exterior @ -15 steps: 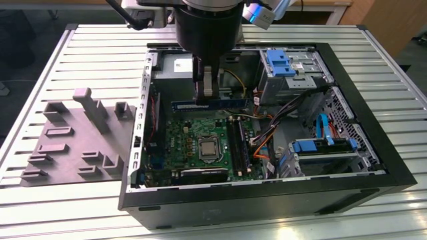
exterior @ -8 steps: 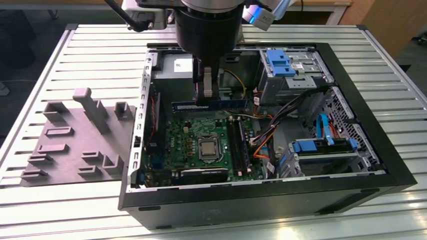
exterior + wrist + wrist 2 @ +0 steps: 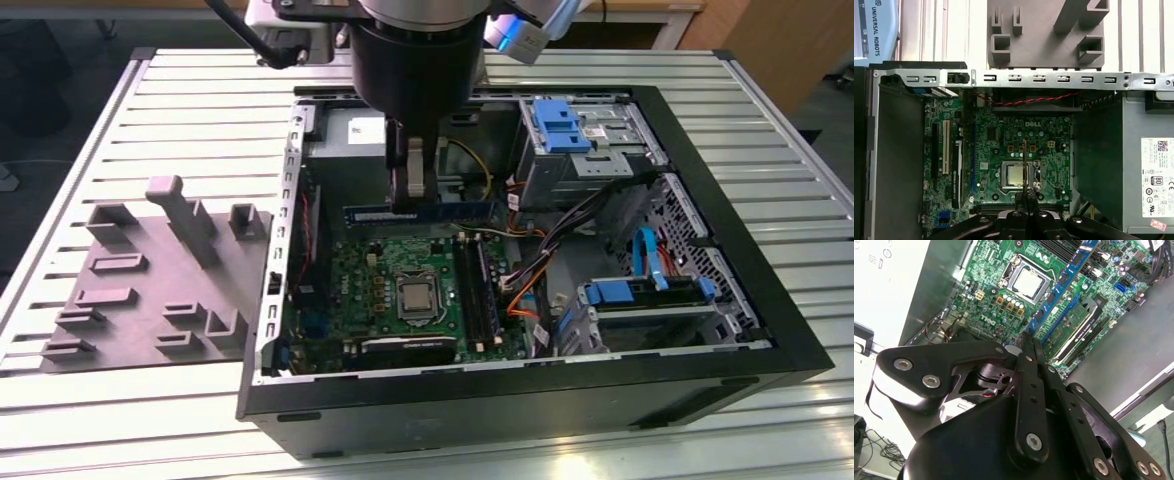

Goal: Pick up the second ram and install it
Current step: 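Pick up the second ram and move it above second insertion slot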

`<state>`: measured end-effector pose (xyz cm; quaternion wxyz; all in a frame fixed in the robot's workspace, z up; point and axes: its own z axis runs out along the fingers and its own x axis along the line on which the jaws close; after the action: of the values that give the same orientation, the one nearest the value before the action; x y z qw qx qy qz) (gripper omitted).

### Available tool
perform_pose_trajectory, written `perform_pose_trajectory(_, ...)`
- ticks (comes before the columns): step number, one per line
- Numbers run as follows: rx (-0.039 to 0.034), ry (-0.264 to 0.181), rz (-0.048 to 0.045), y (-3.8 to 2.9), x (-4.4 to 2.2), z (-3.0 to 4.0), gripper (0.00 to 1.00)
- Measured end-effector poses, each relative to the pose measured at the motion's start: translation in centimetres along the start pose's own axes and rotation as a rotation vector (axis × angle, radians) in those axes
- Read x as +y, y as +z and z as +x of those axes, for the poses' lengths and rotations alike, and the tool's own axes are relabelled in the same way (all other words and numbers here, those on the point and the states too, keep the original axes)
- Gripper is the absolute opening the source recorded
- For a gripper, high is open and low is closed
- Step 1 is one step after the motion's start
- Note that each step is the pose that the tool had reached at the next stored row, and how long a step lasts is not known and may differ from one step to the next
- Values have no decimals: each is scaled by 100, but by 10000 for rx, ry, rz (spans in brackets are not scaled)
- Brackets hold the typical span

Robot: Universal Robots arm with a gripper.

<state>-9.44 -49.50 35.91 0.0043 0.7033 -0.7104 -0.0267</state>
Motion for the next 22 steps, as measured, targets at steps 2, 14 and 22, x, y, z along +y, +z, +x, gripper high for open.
perform_pose_trajectory(2,0,0,0,11,0,0,11)
perform_pose_trajectory(14,0,0,0,70,-3,2,11)
perform_pose_trajectory(22,0,0,0,100,-7,3,11)
